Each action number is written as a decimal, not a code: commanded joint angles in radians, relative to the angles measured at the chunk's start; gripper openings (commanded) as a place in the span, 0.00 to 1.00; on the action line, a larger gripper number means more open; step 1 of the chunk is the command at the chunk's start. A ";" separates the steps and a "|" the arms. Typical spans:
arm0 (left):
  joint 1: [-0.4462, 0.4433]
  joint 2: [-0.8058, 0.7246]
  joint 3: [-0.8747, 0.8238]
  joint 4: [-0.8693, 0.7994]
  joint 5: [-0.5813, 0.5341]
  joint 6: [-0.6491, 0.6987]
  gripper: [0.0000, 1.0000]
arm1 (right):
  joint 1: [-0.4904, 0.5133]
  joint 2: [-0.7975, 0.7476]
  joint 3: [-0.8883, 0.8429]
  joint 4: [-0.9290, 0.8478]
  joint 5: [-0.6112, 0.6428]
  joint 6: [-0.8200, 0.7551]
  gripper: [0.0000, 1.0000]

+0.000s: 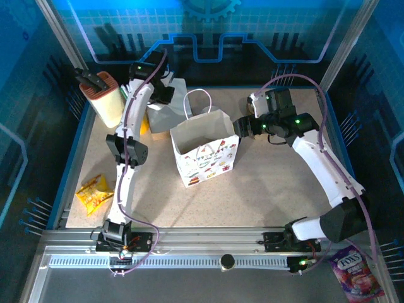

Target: Pack the takeout coffee

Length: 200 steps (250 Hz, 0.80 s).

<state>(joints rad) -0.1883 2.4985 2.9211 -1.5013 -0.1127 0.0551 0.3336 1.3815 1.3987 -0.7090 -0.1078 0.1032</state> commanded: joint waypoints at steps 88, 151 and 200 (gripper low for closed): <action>-0.082 -0.286 -0.065 -0.077 -0.186 0.007 0.03 | 0.013 -0.012 0.029 -0.029 -0.009 -0.022 0.88; -0.164 -0.480 -0.134 -0.104 -0.301 -0.022 0.03 | 0.012 -0.018 0.054 -0.034 -0.019 -0.028 0.89; -0.237 -0.683 -0.338 -0.025 -0.390 -0.044 0.03 | 0.013 -0.041 0.042 -0.026 -0.034 -0.030 0.89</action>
<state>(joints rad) -0.3950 1.9236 2.7060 -1.5612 -0.4141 0.0418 0.3336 1.3758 1.4212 -0.7258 -0.1135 0.0856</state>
